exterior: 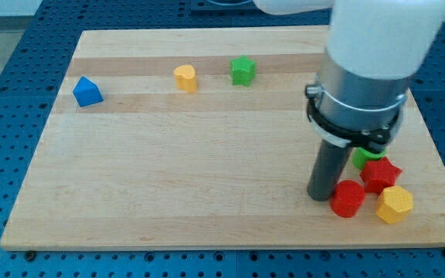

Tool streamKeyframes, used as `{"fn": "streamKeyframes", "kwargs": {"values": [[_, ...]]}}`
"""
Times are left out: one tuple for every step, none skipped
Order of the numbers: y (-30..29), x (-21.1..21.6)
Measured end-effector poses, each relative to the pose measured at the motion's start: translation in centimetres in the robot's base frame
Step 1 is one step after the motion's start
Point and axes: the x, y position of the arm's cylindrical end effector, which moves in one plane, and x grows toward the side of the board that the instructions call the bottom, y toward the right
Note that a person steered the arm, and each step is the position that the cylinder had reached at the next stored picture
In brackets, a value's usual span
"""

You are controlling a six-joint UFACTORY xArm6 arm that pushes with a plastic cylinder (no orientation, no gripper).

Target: Move the triangle into the red blocks

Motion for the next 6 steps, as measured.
{"fn": "streamKeyframes", "kwargs": {"values": [[0.8, 0.0], [0.8, 0.3], [1.0, 1.5], [-2.0, 1.1], [-11.1, -2.3], [-21.1, -6.4]]}}
